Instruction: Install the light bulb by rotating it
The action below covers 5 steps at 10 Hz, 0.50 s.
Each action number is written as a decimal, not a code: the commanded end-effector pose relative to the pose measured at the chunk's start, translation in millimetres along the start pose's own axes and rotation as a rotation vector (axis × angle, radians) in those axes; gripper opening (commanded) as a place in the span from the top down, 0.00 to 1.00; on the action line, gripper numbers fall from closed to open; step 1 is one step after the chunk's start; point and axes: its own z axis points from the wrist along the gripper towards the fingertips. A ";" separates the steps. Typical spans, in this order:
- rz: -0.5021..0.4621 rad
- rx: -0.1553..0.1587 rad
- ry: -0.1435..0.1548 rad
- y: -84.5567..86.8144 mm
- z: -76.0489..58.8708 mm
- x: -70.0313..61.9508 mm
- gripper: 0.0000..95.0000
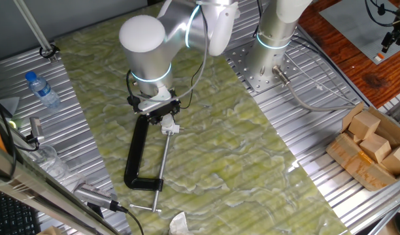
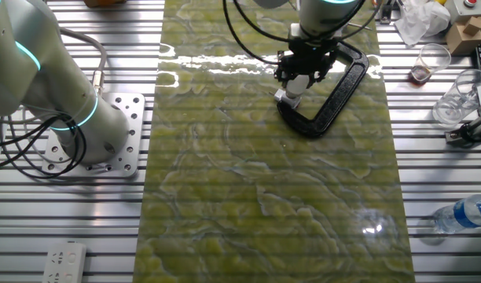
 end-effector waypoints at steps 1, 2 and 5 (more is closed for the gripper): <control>0.186 -0.027 0.032 -0.2 -1.0 0.2 1.00; 0.276 -0.026 0.026 -0.2 -0.3 0.3 1.00; 0.468 -0.023 0.012 -0.4 0.3 0.1 1.00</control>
